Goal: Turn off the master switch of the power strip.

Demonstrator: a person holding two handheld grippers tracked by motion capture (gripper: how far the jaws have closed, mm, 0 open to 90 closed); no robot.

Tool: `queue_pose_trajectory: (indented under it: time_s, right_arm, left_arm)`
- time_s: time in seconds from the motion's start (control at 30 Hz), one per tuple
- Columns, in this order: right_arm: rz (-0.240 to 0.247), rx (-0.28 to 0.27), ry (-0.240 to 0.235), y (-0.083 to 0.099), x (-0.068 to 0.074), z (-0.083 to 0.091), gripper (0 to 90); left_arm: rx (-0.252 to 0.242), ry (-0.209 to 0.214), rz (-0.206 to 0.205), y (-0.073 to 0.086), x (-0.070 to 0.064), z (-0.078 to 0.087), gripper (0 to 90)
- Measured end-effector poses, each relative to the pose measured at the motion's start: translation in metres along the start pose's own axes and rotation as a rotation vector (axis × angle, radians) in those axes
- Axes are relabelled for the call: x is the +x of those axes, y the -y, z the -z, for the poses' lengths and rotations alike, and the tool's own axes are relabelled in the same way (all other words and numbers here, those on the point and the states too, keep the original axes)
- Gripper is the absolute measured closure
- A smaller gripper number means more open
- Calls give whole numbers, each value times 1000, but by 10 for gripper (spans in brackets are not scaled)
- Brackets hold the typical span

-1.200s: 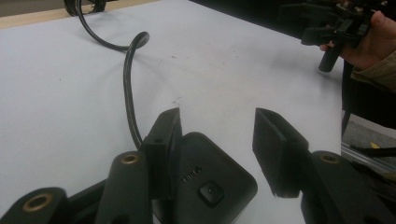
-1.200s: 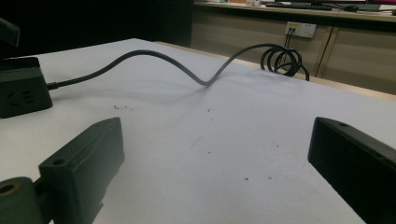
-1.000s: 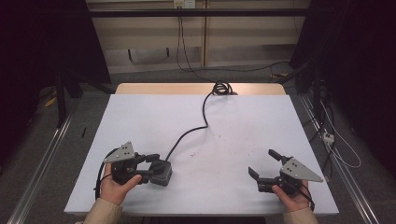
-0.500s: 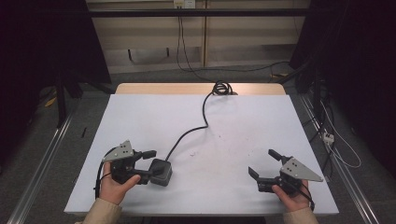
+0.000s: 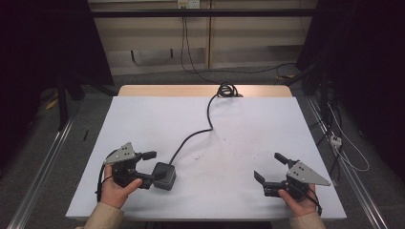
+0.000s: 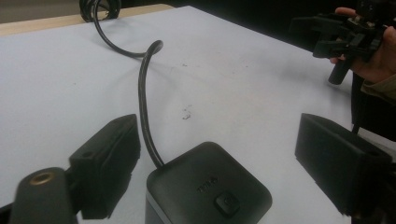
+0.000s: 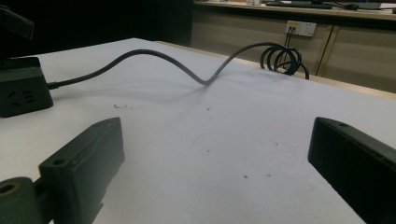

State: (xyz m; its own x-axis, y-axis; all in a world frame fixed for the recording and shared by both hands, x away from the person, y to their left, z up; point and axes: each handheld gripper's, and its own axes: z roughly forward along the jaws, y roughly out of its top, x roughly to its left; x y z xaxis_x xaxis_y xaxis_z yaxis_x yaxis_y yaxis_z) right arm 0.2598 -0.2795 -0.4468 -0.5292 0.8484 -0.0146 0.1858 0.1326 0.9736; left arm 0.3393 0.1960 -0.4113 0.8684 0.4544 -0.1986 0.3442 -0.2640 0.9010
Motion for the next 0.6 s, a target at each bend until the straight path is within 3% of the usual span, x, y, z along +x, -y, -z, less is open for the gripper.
queue_pose_trajectory:
  time_s: [0.2,0.6]
  right_arm:
    - [1,-1,2,0,0,0,34]
    - [0,0,0,0,0,0,34]
  left_arm:
    - [-4,-2,4,1,2,1,48]
    - [-25,-17,-7,7,8,8,47]
